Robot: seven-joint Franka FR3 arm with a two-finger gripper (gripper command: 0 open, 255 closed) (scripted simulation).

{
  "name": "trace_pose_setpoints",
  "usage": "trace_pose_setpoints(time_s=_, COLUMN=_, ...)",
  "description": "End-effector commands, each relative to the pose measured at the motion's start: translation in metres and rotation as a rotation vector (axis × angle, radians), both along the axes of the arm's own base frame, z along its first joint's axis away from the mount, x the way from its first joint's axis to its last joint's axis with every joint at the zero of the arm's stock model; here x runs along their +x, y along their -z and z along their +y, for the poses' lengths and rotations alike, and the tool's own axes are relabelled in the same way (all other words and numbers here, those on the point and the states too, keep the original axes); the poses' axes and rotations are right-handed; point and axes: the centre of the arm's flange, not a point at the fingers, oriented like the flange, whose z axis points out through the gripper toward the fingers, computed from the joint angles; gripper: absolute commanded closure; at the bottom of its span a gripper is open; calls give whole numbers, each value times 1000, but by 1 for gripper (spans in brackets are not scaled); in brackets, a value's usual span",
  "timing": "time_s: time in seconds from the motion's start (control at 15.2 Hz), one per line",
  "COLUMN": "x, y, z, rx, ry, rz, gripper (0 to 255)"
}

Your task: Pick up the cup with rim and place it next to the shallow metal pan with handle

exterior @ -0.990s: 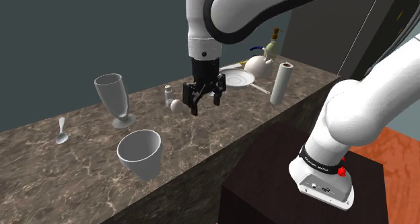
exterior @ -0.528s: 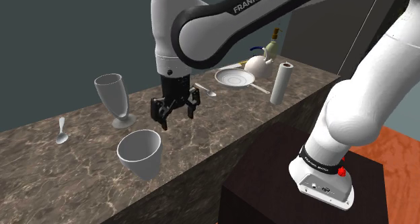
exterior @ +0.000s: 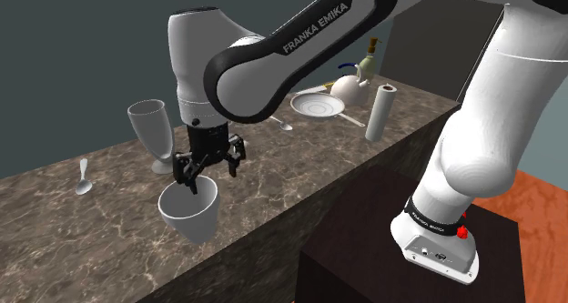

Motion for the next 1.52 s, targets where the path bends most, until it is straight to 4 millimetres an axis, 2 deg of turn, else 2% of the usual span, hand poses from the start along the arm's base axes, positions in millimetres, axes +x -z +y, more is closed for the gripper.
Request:
trace_pose_setpoints(time_s=0.0, x=1, y=11, z=1, rx=0, ry=1, rz=-1, gripper=0)
trace_pose_setpoints(time_s=0.2, x=1, y=30, z=3, rx=0, ry=1, rz=-1, gripper=0)
trace_pose_setpoints(time_s=0.73, x=1, y=30, z=3, rx=0, ry=1, rz=-1, gripper=0)
trace_pose_setpoints(time_s=0.79, x=1, y=30, z=3, rx=0, ry=1, rz=-1, gripper=255)
trace_pose_setpoints(time_s=1.39, x=1, y=30, z=3, rx=0, ry=1, rz=-1, gripper=255)
trace_pose_setpoints(time_s=1.45, x=1, y=24, z=3, rx=0, ry=0, rz=-1, gripper=255)
